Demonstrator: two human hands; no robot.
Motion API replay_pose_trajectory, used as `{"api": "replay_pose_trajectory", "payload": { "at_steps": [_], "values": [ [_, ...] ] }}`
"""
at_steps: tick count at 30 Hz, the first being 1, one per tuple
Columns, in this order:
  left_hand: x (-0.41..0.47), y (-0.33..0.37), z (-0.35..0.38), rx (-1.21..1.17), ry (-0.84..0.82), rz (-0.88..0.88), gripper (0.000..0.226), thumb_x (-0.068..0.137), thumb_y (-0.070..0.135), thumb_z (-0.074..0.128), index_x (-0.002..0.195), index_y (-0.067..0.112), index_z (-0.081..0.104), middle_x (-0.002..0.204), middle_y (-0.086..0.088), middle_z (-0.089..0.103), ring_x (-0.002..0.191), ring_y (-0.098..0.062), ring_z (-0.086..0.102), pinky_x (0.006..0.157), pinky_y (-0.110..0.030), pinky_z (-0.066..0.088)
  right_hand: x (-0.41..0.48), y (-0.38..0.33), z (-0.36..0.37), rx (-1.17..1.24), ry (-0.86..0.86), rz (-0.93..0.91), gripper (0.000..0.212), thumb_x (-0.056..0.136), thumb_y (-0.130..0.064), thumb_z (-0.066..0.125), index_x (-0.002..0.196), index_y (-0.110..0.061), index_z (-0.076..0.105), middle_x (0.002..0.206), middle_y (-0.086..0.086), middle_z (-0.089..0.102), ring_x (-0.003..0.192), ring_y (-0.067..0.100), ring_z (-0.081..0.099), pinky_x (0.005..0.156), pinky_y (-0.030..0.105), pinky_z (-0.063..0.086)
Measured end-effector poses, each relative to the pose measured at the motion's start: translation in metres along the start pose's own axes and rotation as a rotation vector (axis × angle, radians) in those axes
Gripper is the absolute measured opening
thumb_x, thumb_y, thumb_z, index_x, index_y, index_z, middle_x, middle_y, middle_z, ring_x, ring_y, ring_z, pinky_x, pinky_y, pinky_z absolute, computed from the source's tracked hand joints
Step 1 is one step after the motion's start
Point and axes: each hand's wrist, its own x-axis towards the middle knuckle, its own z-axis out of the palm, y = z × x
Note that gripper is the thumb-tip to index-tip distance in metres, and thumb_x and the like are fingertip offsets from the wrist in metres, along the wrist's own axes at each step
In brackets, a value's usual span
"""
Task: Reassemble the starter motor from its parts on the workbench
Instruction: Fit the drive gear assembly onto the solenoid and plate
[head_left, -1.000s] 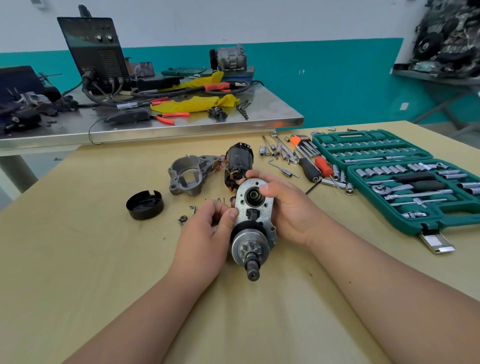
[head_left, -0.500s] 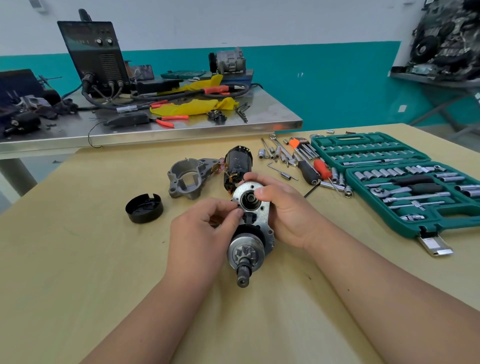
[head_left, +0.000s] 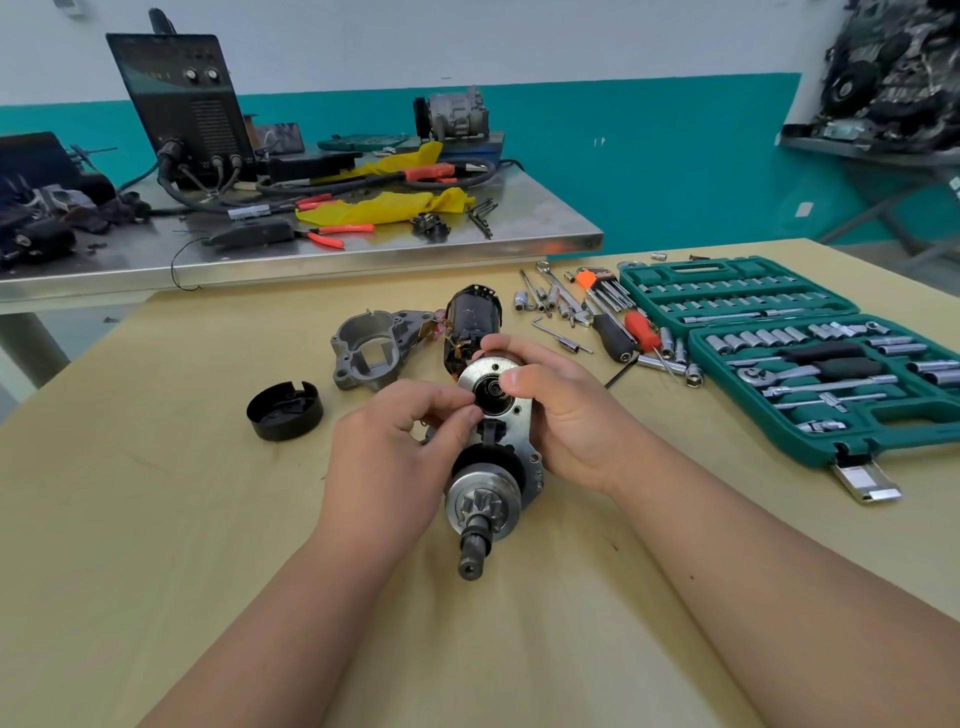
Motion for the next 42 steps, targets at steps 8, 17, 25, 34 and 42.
{"api": "replay_pose_trajectory", "payload": {
  "at_steps": [8,17,25,34,42],
  "values": [
    [-0.001,-0.002,0.000,-0.002,0.031,-0.091,0.015,0.078,0.026,0.080,0.072,0.033,0.068,0.075,0.023,0.067,0.069,0.003,0.061,0.060,-0.006,0.043,-0.003,-0.002,0.002,0.003,-0.001,-0.001,0.043,0.069,-0.006,0.058,0.111,-0.013,0.062,0.103,0.014,0.061,0.086,0.025,0.063,0.076,0.035,0.053],
    [-0.003,-0.001,-0.003,0.126,0.010,0.023,0.022,0.079,0.021,0.077,0.068,0.036,0.065,0.068,0.018,0.064,0.075,0.003,0.060,0.064,-0.003,0.040,-0.004,-0.002,0.004,0.003,-0.009,-0.004,0.043,0.068,-0.005,0.057,0.111,-0.013,0.062,0.099,0.015,0.061,0.088,0.029,0.061,0.079,0.038,0.051],
    [0.003,0.003,-0.006,0.051,-0.076,-0.098,0.022,0.084,0.025,0.074,0.065,0.030,0.066,0.065,0.021,0.066,0.060,0.005,0.059,0.055,-0.005,0.041,-0.004,-0.002,0.003,0.004,-0.004,0.004,0.043,0.070,-0.006,0.058,0.112,-0.014,0.063,0.098,0.013,0.063,0.080,0.024,0.065,0.068,0.033,0.054],
    [0.003,0.002,-0.006,0.238,-0.008,0.047,0.016,0.081,0.029,0.075,0.068,0.030,0.066,0.065,0.013,0.063,0.069,-0.004,0.060,0.060,-0.014,0.045,-0.002,-0.001,0.002,-0.041,-0.004,0.003,0.042,0.070,-0.007,0.060,0.111,-0.016,0.064,0.104,0.017,0.061,0.087,0.028,0.063,0.076,0.038,0.052],
    [0.004,-0.007,-0.003,0.411,0.056,0.416,0.006,0.080,0.014,0.073,0.078,0.008,0.073,0.072,0.000,0.066,0.074,-0.011,0.048,0.080,-0.040,0.047,-0.004,-0.001,0.003,-0.030,-0.013,-0.003,0.043,0.069,-0.007,0.060,0.111,-0.017,0.063,0.101,0.016,0.062,0.084,0.028,0.062,0.079,0.040,0.051]
  ]
}}
